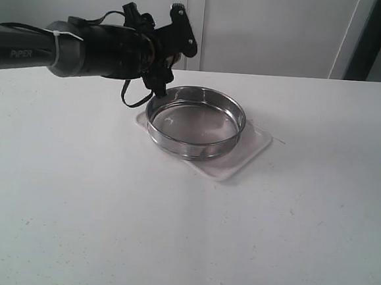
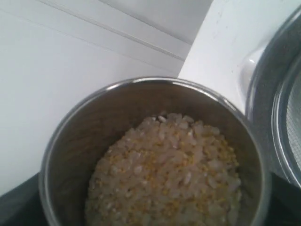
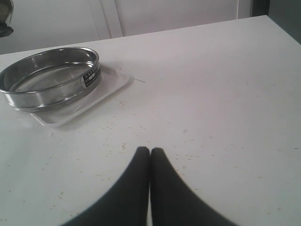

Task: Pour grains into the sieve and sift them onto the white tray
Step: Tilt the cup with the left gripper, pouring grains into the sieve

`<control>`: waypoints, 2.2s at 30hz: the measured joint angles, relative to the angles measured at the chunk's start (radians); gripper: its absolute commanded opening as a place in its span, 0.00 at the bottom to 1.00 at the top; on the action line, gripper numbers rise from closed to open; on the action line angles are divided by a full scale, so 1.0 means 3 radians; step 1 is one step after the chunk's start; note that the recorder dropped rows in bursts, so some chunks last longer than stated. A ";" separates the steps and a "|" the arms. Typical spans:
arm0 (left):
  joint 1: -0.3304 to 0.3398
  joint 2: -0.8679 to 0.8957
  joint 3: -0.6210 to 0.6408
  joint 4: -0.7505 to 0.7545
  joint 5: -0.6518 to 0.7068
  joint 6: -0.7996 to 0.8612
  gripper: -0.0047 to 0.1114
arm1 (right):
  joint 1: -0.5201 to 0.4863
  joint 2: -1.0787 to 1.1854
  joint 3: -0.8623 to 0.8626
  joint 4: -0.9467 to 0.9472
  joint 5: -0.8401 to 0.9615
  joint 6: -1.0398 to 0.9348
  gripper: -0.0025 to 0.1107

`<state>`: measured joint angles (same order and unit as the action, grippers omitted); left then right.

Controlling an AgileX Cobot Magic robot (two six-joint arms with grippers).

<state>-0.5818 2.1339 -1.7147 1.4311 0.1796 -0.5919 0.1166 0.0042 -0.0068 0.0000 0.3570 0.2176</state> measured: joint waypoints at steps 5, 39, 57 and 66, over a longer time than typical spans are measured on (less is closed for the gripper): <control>-0.0045 0.0109 0.0000 0.0000 0.0088 0.0361 0.04 | 0.0000 0.0000 0.0000 0.0000 0.0000 0.0000 0.02; -0.0232 0.0274 0.0000 0.0960 0.0379 0.0939 0.04 | 0.0000 0.0000 0.0000 0.0000 0.0000 0.0000 0.02; -0.0283 0.0274 0.0000 0.0960 0.0469 0.1350 0.04 | 0.0000 0.0000 0.0000 0.0000 0.0000 0.0000 0.02; -0.0387 0.0288 0.0000 0.0960 0.0655 0.1973 0.04 | 0.0000 0.0000 0.0000 0.0000 0.0000 0.0000 0.02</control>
<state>-0.6980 2.2203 -1.7147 1.7191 0.3761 0.0000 0.1166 0.0042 -0.0068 0.0000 0.3570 0.2176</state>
